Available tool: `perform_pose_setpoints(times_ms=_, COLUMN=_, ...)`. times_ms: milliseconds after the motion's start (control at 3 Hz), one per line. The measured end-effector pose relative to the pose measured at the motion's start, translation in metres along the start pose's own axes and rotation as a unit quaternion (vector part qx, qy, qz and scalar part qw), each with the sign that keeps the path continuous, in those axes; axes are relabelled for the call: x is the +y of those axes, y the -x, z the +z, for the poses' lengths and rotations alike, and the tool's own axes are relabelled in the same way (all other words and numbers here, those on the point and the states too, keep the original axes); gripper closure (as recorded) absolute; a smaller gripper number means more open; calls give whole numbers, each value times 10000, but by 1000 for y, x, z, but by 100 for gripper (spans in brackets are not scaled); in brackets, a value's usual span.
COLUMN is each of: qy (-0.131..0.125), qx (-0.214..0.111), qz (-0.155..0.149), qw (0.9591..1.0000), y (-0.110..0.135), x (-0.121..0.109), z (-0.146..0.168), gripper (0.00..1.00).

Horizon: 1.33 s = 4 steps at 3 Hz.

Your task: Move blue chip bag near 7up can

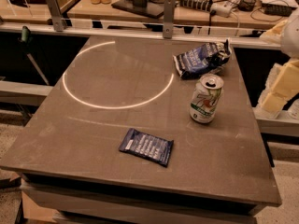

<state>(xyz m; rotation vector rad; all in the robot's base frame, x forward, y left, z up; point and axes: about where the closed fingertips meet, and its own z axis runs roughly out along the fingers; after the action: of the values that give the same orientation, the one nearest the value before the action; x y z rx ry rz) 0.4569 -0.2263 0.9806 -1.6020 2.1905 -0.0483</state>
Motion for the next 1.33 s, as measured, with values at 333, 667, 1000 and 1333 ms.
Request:
perform_pose_setpoints(times_ms=333, qy=-159, qx=-721, qz=386, qw=9965, y=-14, x=-46, z=7, gripper=0)
perform_pose_setpoints(times_ms=667, qy=-193, qx=-1325, qz=796, qw=9878, y=-34, x=-97, z=35, gripper=0)
perform_pose_setpoints(times_ms=1000, qy=-194, qx=-1322, qz=793, qw=9879, y=-34, x=-97, z=35, gripper=0)
perform_pose_setpoints(times_ms=1333, qy=-413, qx=-1396, qz=1131, qw=9829, y=-39, x=-104, z=44, gripper=0)
